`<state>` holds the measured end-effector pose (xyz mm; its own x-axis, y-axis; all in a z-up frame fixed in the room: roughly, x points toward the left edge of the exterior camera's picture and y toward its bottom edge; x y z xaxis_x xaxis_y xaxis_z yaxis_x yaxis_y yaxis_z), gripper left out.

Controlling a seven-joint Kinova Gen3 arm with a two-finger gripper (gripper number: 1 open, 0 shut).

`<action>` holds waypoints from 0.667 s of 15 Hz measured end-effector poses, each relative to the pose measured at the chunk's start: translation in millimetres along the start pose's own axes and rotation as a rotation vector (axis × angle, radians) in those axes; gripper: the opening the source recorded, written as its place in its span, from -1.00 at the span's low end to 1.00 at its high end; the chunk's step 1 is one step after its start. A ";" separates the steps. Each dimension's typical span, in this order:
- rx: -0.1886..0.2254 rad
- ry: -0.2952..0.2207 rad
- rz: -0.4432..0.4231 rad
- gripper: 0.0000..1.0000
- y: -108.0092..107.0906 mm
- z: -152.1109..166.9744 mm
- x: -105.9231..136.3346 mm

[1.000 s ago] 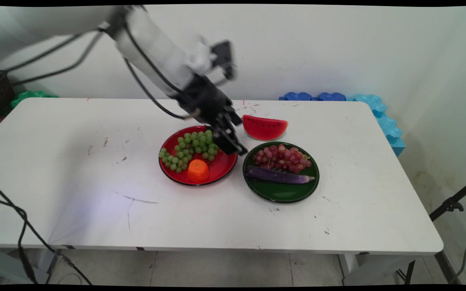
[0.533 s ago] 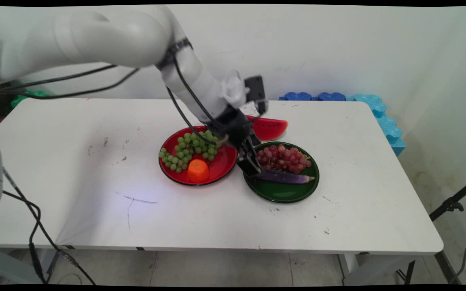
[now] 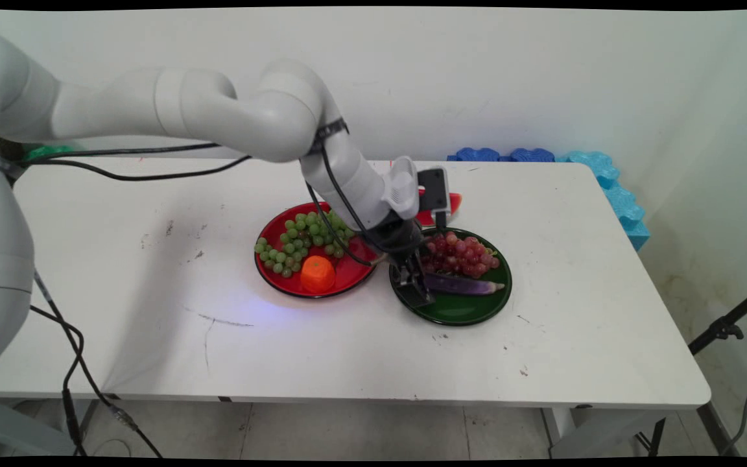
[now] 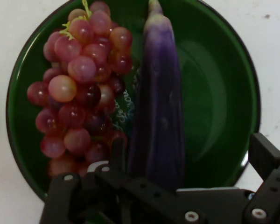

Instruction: Pick up the eggplant from the green plate

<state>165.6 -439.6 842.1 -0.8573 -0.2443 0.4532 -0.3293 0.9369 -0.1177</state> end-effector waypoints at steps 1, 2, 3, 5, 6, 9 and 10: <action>0.005 0.001 0.007 1.00 0.4 6.6 0.3; 0.009 0.003 0.014 1.00 0.8 11.9 1.1; 0.013 0.005 0.020 1.00 1.2 15.9 1.7; 0.020 0.009 0.029 1.00 2.0 22.3 2.9; 0.016 0.015 0.053 1.00 9.5 28.0 8.6; 0.030 0.020 0.063 -1.00 8.9 36.8 9.3; 0.033 0.021 0.065 -1.00 8.6 38.1 9.3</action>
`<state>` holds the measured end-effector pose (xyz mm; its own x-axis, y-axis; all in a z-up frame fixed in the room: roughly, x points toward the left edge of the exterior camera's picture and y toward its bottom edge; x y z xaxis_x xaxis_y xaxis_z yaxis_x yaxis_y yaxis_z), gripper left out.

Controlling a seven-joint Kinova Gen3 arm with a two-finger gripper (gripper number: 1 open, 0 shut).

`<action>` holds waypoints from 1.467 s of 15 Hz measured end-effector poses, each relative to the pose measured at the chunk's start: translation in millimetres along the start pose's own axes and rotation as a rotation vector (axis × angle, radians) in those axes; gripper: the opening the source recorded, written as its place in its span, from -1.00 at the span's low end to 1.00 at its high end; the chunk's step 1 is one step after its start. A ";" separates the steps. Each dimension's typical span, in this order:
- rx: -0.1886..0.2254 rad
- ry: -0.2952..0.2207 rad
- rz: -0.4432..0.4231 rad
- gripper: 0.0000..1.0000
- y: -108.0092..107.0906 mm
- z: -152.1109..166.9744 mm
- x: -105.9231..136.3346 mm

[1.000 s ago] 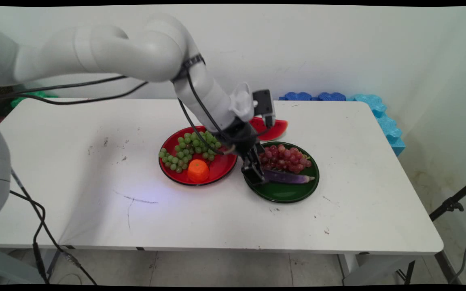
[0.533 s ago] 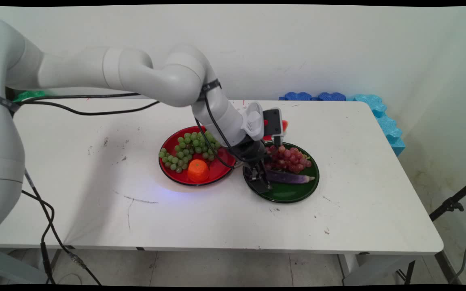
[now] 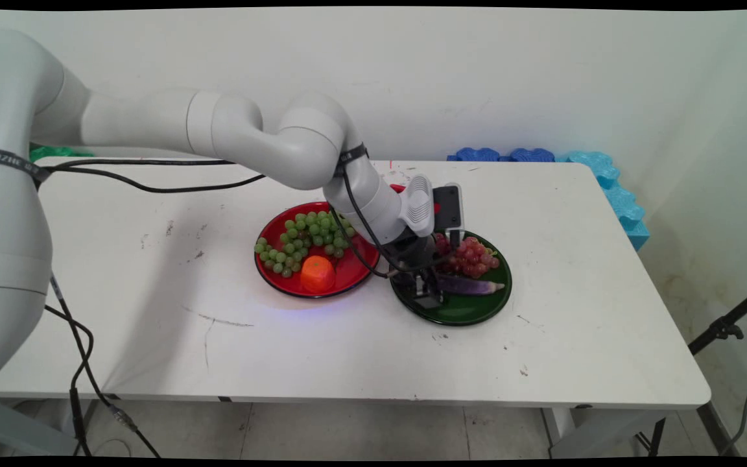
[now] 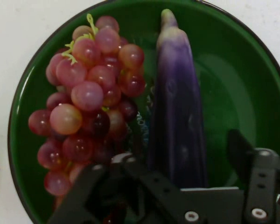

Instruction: Pick up the eggplant from the green plate, then place the picked object on the table

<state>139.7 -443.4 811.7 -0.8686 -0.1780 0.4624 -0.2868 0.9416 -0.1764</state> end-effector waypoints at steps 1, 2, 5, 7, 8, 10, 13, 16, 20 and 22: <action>0.003 0.000 0.003 -1.00 -0.1 1.9 -0.3; 0.006 -0.001 0.008 -1.00 -0.1 3.6 -0.9; 0.005 -0.014 0.037 -1.00 2.3 5.9 -3.5; 0.003 -0.018 0.054 -1.00 4.7 4.4 -4.3; 0.003 -0.017 0.059 -1.00 6.0 2.6 -4.0; 0.005 -0.012 0.060 -1.00 7.8 -3.4 -1.1; 0.016 0.005 0.048 -1.00 7.6 -19.3 6.6; 0.032 0.031 0.023 -1.00 4.0 -48.3 16.8; 0.044 0.060 0.001 -1.00 1.1 -93.8 21.0; 0.040 0.067 -0.001 -1.00 4.1 -114.4 15.3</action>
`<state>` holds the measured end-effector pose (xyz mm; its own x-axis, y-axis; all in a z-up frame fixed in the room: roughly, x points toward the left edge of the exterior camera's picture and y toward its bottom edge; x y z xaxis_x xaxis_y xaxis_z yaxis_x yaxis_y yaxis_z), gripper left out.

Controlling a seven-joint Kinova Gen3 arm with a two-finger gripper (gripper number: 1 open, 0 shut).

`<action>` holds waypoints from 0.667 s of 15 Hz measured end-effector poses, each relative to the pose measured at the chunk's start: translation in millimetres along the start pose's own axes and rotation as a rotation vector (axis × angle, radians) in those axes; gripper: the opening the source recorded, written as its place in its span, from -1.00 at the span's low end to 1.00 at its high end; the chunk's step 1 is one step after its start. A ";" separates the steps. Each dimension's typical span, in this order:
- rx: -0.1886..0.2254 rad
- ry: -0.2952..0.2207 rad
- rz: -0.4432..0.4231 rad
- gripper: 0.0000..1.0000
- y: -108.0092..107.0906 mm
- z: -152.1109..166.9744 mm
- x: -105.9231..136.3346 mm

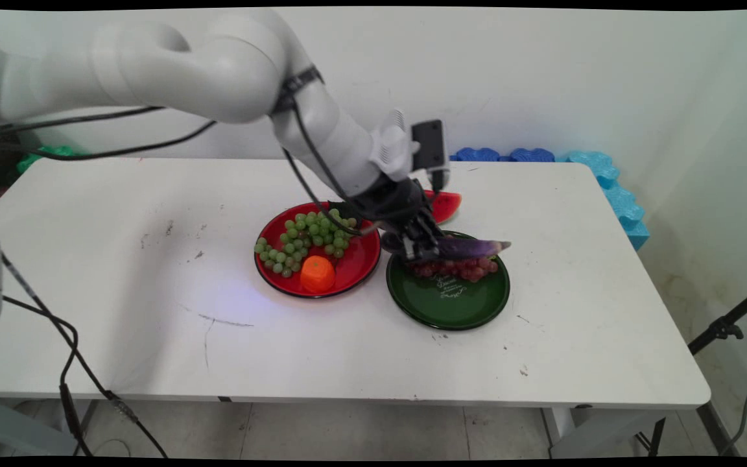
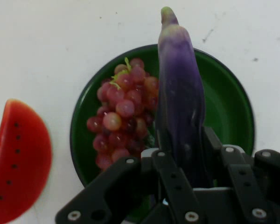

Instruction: Place the picked object on the table

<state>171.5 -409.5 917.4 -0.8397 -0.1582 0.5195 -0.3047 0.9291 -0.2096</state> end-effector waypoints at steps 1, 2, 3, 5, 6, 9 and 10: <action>-0.004 0.002 0.000 -1.00 1.8 -7.6 -3.2; -0.008 0.003 -0.001 -1.00 4.0 -14.8 -7.1; -0.017 0.004 -0.001 -1.00 8.2 -25.3 -14.1; -0.031 0.003 -0.005 -1.00 15.5 -39.1 -26.3; -0.040 0.000 -0.013 -1.00 20.2 -45.9 -34.2; -0.068 -0.011 -0.060 -1.00 35.7 -59.6 -59.1; -0.078 -0.016 -0.076 -1.00 40.9 -61.6 -67.9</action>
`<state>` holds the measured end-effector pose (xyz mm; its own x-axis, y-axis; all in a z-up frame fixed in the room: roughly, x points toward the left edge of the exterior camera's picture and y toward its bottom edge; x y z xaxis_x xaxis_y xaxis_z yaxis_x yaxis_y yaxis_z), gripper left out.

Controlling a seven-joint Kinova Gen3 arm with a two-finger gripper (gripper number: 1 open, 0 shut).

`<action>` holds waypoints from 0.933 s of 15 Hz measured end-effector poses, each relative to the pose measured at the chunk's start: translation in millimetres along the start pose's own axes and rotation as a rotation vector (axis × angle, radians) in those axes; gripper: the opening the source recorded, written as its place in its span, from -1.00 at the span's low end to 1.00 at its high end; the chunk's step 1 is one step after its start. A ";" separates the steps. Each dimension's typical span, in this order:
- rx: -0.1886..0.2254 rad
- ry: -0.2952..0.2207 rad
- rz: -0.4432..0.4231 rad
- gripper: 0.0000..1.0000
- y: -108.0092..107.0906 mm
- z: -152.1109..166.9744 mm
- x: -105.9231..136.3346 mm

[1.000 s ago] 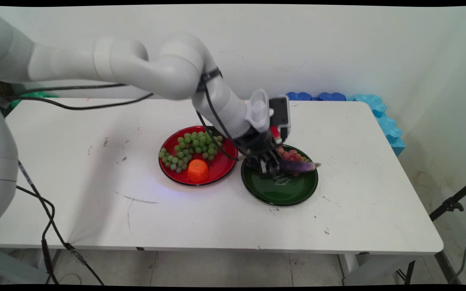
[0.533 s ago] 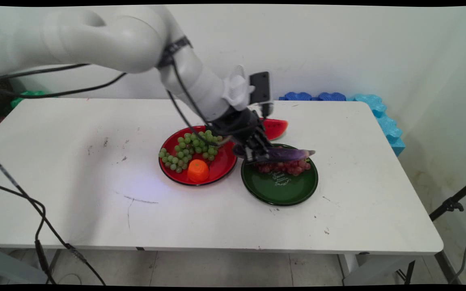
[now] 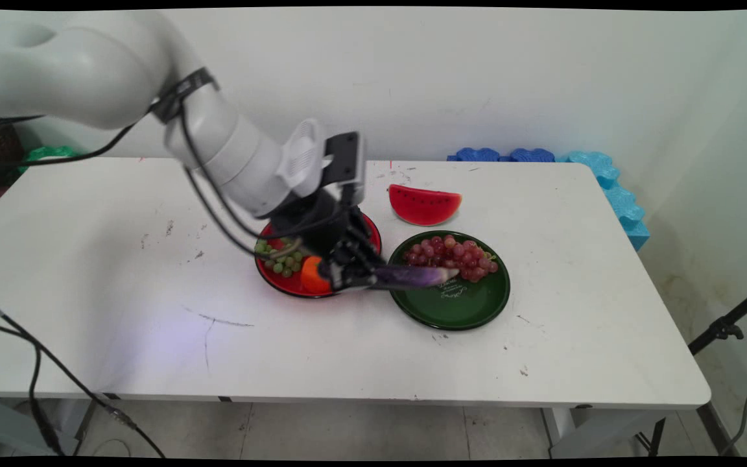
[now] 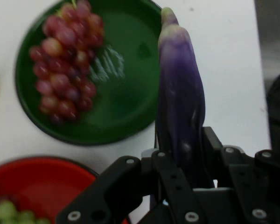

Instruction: Place the picked object on the table

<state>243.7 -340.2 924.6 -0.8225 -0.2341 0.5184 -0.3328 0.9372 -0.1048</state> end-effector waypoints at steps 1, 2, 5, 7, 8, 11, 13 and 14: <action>-0.006 -0.004 -0.010 -1.00 3.3 -0.4 -6.4; -0.014 -0.011 -0.020 -1.00 7.8 0.2 -15.5; -0.031 -0.021 -0.040 -1.00 17.1 5.6 -36.2; -0.043 -0.022 -0.049 -1.00 21.0 10.9 -45.4; -0.049 -0.023 -0.054 -1.00 22.6 13.9 -49.4; -0.072 -0.025 -0.058 -1.00 26.3 25.6 -61.4; -0.087 -0.025 -0.055 -1.00 27.7 35.1 -68.1; -0.096 -0.025 -0.050 -1.00 28.3 40.6 -71.2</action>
<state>274.1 -307.6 850.2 -0.8175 -0.2867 0.4996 -0.3292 0.9443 0.0034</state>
